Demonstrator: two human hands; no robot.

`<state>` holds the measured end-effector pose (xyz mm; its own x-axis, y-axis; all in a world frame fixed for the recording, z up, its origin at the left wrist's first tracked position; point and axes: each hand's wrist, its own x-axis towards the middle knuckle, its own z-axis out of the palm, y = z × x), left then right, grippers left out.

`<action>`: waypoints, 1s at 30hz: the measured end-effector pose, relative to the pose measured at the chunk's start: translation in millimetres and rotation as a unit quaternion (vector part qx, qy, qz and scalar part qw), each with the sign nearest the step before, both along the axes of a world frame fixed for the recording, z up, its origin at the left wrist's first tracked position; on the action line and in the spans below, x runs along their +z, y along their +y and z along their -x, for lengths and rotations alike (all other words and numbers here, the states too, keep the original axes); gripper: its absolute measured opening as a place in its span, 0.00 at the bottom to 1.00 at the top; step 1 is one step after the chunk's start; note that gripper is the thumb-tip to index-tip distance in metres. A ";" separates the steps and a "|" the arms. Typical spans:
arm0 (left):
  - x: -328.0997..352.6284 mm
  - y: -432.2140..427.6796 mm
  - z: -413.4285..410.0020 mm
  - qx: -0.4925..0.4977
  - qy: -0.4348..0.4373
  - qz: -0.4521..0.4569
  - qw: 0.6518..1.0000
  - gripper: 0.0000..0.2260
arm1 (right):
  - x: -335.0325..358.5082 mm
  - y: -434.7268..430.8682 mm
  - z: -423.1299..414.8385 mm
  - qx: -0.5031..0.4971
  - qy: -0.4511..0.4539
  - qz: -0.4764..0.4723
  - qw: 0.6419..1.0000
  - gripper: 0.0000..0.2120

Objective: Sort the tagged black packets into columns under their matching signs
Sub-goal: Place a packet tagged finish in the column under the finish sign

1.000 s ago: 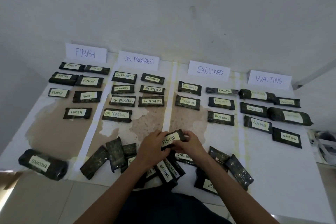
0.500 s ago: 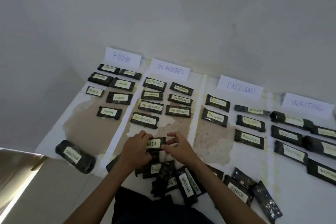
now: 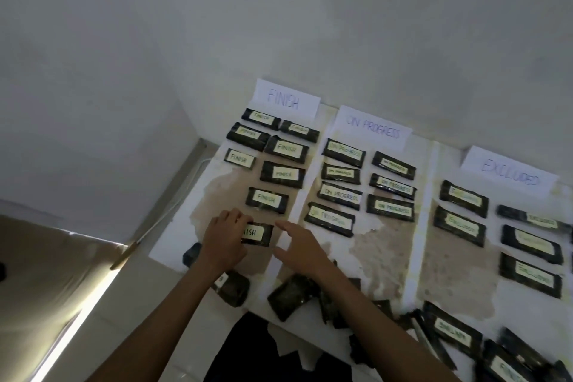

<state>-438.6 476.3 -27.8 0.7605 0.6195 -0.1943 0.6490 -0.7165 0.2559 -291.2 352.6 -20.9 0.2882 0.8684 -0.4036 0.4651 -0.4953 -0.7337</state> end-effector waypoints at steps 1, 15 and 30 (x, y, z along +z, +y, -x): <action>-3.0 15.2 4.1 -0.001 0.005 -0.003 1.000 0.25 | -2.3 10.2 5.6 0.020 -0.023 -0.004 1.000 0.27; -56.6 157.1 -4.6 -0.068 0.001 -0.025 0.997 0.21 | -81.7 72.8 53.3 0.112 -0.214 -0.063 0.968 0.20; -52.8 127.2 22.7 -0.049 -0.081 0.040 0.995 0.23 | -64.8 66.3 72.5 0.089 -0.170 -0.064 0.979 0.18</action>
<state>-461.2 603.5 -80.6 0.8421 0.5281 -0.1094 0.5222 -0.7477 0.4103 -363.6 418.8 -85.8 0.2264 0.9545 -0.1940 0.7644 -0.2975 -0.5719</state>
